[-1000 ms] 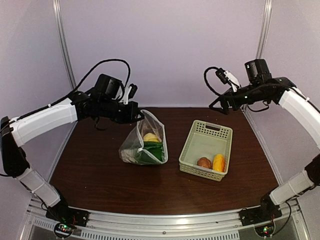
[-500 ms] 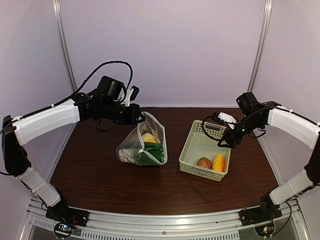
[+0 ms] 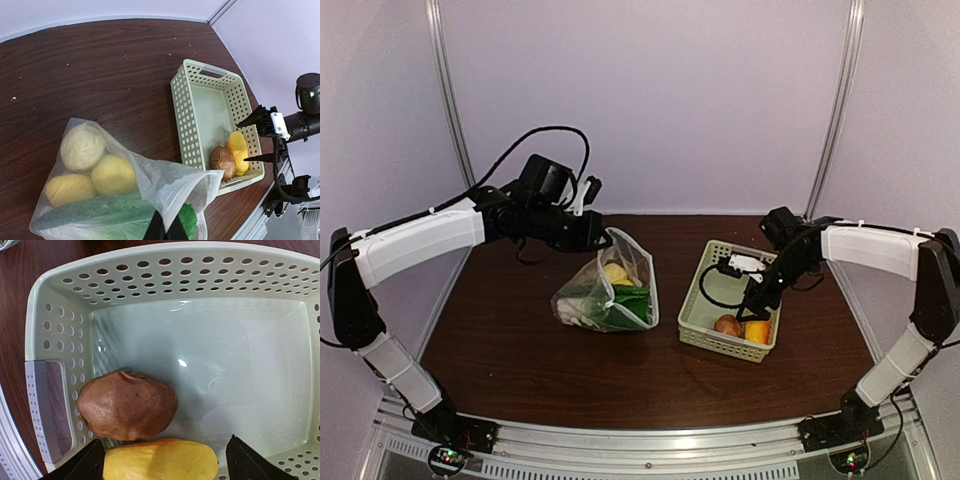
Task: Place the food in the zip-top bag and seal the zipper
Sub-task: Pick up the fake fruit from the bin, then place the fake fruit in the zipper food storage bag.
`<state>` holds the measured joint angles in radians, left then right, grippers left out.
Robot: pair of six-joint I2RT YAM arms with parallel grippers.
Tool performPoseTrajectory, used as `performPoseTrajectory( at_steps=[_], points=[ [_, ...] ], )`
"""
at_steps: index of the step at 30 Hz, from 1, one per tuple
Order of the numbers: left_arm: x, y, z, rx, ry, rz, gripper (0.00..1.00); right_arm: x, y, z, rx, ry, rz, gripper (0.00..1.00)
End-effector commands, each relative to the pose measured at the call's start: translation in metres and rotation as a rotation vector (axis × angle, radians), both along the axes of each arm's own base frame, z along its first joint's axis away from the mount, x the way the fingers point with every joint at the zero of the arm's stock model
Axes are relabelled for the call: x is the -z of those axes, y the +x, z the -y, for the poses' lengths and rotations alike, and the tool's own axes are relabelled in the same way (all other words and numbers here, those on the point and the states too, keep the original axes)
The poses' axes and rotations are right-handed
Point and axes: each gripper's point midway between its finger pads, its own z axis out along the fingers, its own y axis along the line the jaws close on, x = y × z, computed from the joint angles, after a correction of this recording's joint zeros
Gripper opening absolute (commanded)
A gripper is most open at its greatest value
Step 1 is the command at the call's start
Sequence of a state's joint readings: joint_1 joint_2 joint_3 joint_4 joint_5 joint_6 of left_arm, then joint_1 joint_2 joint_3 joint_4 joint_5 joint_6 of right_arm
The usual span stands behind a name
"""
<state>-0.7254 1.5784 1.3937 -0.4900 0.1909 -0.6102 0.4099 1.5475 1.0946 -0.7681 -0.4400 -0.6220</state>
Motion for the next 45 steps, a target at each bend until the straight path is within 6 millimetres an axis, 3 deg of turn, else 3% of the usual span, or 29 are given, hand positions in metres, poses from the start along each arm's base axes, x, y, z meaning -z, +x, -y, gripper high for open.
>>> performPoseTrajectory(
  at_steps=[1, 5, 18, 27, 37, 41, 45],
  points=[
    [-0.010, 0.002, 0.001, 0.007, -0.009, 0.025, 0.00, 0.013, -0.001, -0.014, -0.032, -0.010, -0.017, 0.86],
    [-0.008, 0.001, 0.000, 0.003, -0.004, 0.021, 0.00, 0.019, -0.008, -0.025, -0.059, 0.014, -0.073, 0.99],
    [0.001, -0.001, 0.000, 0.007, 0.000, 0.003, 0.00, 0.047, -0.015, -0.039, -0.075, 0.003, -0.163, 1.00],
    [0.005, -0.003, 0.000, 0.005, -0.011, -0.008, 0.00, 0.040, -0.012, -0.045, -0.083, 0.024, -0.155, 0.80],
    [0.005, -0.003, 0.003, 0.008, -0.023, -0.013, 0.00, 0.015, -0.004, -0.039, -0.062, 0.019, -0.070, 0.66],
    [0.003, -0.002, 0.004, 0.010, -0.032, -0.013, 0.00, -0.010, 0.003, -0.038, -0.056, 0.034, -0.002, 0.63],
    [0.002, -0.002, 0.005, 0.009, -0.039, -0.012, 0.00, -0.050, 0.003, -0.045, -0.069, 0.094, 0.037, 0.63]
  ],
)
